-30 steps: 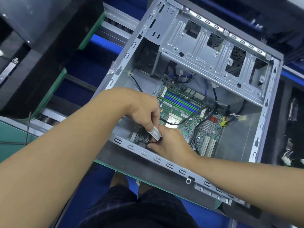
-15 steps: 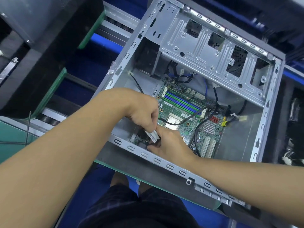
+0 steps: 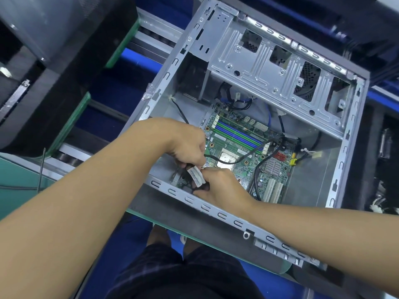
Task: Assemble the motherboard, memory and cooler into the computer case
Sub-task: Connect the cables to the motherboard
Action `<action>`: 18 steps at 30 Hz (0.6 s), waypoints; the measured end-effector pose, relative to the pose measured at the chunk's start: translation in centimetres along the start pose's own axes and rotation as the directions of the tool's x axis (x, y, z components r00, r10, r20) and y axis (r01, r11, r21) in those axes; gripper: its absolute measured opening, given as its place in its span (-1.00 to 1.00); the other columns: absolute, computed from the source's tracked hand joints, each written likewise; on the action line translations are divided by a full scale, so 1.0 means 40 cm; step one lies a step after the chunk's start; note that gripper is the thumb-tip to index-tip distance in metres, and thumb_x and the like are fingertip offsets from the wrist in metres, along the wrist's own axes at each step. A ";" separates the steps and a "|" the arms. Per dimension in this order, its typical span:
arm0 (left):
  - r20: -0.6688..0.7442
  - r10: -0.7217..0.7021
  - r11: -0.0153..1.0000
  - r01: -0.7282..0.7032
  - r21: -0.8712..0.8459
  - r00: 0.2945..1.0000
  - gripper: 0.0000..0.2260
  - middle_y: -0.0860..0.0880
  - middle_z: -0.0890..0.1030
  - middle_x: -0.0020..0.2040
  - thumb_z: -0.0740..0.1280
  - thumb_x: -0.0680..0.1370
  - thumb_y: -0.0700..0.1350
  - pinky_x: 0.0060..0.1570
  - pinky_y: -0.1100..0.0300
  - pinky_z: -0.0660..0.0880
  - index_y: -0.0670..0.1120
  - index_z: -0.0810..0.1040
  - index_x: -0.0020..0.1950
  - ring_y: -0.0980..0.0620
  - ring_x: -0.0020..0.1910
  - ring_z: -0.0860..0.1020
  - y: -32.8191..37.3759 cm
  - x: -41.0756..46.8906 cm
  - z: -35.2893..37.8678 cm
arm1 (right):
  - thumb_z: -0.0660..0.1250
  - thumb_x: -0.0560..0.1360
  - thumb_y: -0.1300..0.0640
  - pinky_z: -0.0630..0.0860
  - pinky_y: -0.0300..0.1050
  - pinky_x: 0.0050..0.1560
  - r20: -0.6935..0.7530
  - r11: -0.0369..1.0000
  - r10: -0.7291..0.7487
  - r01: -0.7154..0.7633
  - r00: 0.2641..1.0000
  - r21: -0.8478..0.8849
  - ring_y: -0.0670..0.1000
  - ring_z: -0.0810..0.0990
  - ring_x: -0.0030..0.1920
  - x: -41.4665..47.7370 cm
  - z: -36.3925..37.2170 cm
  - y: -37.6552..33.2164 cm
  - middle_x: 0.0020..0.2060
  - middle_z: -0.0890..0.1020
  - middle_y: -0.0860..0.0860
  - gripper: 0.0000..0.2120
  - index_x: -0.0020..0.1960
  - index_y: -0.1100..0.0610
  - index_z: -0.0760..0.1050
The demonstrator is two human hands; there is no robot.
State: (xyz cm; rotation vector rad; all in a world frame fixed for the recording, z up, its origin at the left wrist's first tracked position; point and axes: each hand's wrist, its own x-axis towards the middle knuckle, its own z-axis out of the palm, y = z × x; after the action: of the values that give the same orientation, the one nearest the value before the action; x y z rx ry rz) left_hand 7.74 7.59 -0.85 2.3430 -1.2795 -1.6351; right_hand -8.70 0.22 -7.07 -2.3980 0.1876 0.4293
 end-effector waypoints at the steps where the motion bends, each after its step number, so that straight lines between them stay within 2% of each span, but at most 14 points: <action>1: 0.001 0.000 1.000 0.000 -0.008 1.000 -0.82 -0.01 0.65 -0.34 0.31 0.51 -0.09 -0.66 0.43 0.22 -0.12 0.68 -0.08 0.18 -0.64 0.37 0.001 0.000 0.001 | 0.52 0.46 0.19 0.20 -0.15 -0.22 -0.005 1.000 -0.007 0.007 1.000 -0.005 0.03 0.40 -0.26 -0.002 -0.003 0.000 -0.27 0.48 0.03 -0.81 -0.16 0.28 0.55; 5: 0.002 -0.006 1.000 0.006 -0.026 1.000 -0.83 -0.02 0.67 -0.32 0.33 0.51 -0.07 -0.62 0.42 0.25 -0.11 0.69 -0.08 0.14 -0.57 0.41 0.001 0.000 0.002 | 0.46 0.48 0.24 0.25 -0.18 -0.23 -0.012 0.999 -0.052 0.052 0.999 0.012 0.02 0.40 -0.30 -0.013 -0.012 0.003 -0.31 0.48 0.03 -0.85 -0.20 0.28 0.57; 9: 0.000 -0.015 1.000 0.015 0.000 1.000 -0.82 -0.04 0.71 -0.24 0.31 0.50 -0.06 -0.48 0.32 0.31 -0.10 0.68 -0.09 0.10 -0.50 0.43 0.001 -0.003 0.002 | 0.44 0.47 0.27 0.24 -0.20 -0.25 -0.010 0.998 -0.062 0.062 0.998 0.012 0.01 0.39 -0.32 -0.009 -0.010 -0.002 -0.33 0.46 0.02 -0.86 -0.23 0.29 0.53; 11: 0.000 -0.016 1.000 0.016 0.002 1.000 -0.81 -0.04 0.70 -0.26 0.31 0.51 -0.06 -0.49 0.33 0.31 -0.10 0.68 -0.08 0.10 -0.49 0.43 0.003 -0.004 0.002 | 0.44 0.46 0.27 0.19 -0.22 -0.31 -0.011 0.998 -0.055 0.055 0.998 0.030 -0.02 0.35 -0.35 -0.006 -0.006 -0.004 -0.36 0.44 0.01 -0.81 -0.27 0.26 0.49; 13: 0.004 -0.015 1.000 0.015 0.011 1.000 -0.82 -0.01 0.66 -0.31 0.30 0.51 -0.06 -0.54 0.37 0.29 -0.10 0.67 -0.10 0.13 -0.53 0.40 0.004 -0.004 0.002 | 0.45 0.45 0.25 0.23 -0.27 -0.38 -0.014 0.998 -0.023 0.024 1.000 0.050 -0.04 0.32 -0.39 -0.003 -0.002 -0.002 -0.41 0.45 0.01 -0.77 -0.30 0.22 0.45; 15: 0.009 -0.007 1.000 0.007 0.024 1.000 -0.83 0.02 0.63 -0.33 0.29 0.50 -0.08 -0.51 0.35 0.31 -0.09 0.65 -0.15 0.14 -0.52 0.40 0.004 -0.005 0.004 | 0.43 0.44 0.25 0.26 -0.33 -0.40 0.000 0.999 0.002 -0.002 1.000 0.053 -0.03 0.34 -0.40 0.000 0.002 0.002 -0.43 0.50 0.04 -0.78 -0.31 0.17 0.43; 18: 0.027 0.005 1.000 -0.006 0.020 1.000 -0.86 0.02 0.61 -0.34 0.31 0.49 -0.10 -0.38 0.26 0.36 -0.07 0.61 -0.24 0.08 -0.41 0.44 0.003 -0.006 0.006 | 0.39 0.44 0.26 0.23 -0.13 -0.32 0.023 0.999 0.024 -0.025 0.999 0.037 0.06 0.40 -0.35 0.002 0.005 0.004 -0.38 0.48 0.05 -0.82 -0.27 0.14 0.41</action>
State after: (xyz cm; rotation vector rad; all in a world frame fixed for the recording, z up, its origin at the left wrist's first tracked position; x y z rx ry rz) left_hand 7.45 7.75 -0.70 2.3344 -1.3124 -1.6654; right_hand -8.71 0.24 -7.35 -2.3555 0.2134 0.4608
